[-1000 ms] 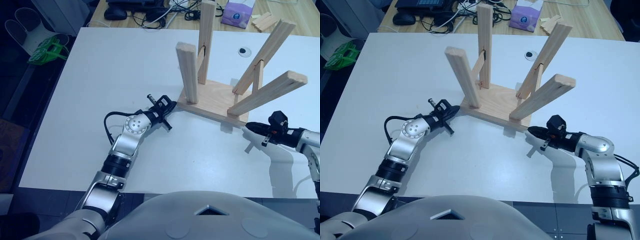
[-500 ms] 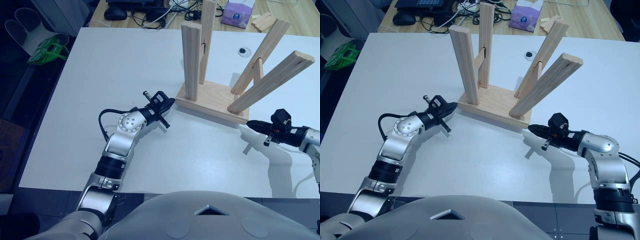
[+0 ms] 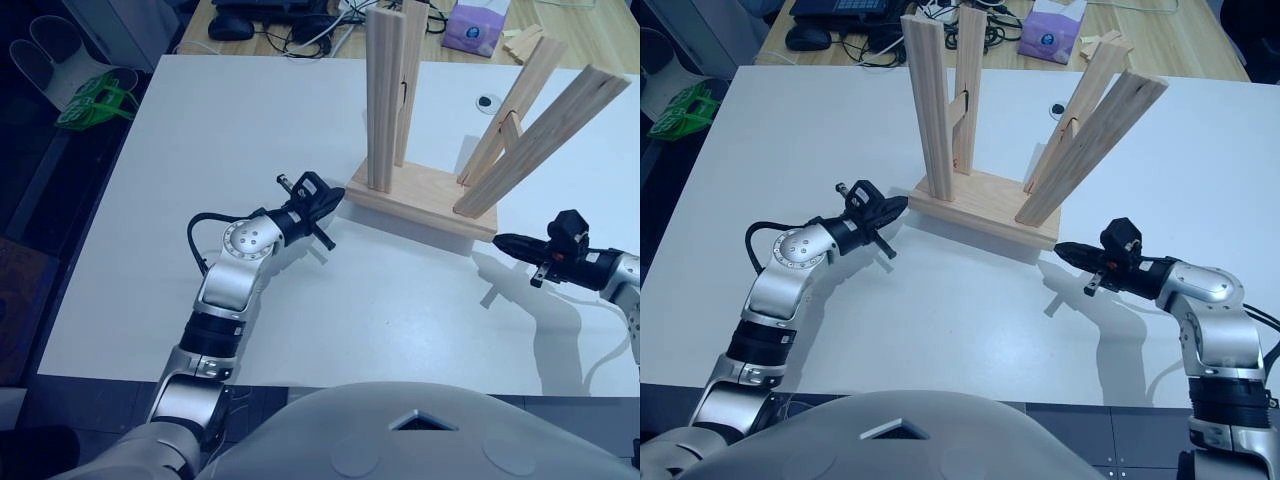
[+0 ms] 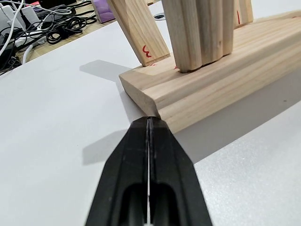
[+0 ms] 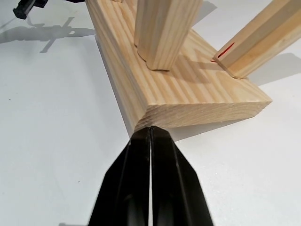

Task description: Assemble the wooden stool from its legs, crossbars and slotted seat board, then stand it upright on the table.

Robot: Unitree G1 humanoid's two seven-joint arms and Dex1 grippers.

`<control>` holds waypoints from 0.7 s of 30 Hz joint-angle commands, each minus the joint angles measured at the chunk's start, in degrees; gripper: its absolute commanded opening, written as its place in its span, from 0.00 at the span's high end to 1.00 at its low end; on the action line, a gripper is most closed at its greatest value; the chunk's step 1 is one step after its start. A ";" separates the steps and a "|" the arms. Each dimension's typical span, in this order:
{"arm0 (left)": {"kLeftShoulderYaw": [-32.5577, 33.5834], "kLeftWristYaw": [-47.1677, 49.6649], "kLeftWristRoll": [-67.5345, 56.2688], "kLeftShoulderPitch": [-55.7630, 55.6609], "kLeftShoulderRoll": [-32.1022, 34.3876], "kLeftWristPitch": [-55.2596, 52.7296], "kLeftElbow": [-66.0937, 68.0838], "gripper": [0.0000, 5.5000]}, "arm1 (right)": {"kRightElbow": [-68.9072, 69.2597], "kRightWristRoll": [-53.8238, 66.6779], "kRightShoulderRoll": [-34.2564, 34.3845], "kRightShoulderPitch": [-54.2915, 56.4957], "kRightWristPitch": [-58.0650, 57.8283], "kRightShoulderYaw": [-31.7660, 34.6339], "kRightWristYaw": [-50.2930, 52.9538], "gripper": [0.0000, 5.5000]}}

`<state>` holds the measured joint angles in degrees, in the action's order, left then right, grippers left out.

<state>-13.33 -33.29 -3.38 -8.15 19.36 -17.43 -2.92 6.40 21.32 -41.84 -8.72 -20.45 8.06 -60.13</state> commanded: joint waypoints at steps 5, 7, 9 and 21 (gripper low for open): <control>-1.65 -4.57 -8.18 -2.15 -4.04 -3.34 -5.37 1.00 | 5.41 6.87 2.78 4.17 -1.68 -0.56 -1.75 1.00; -1.72 -4.51 -8.70 -2.04 -4.08 -3.91 -6.05 1.00 | 6.19 8.88 3.18 4.75 -3.41 0.62 -1.48 1.00; -1.33 -4.58 -9.21 -1.98 -4.19 -4.31 -5.96 1.00 | 6.69 9.71 3.54 4.86 -4.49 1.26 -1.01 1.00; -1.27 -4.43 -10.25 -2.46 -4.28 -5.05 -7.22 1.00 | 8.46 11.81 4.82 6.04 -7.52 3.02 -0.32 1.00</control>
<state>-9.50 -33.27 -9.69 -9.16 19.15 -22.07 -6.66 9.61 27.77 -39.27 -7.04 -28.30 12.91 -58.85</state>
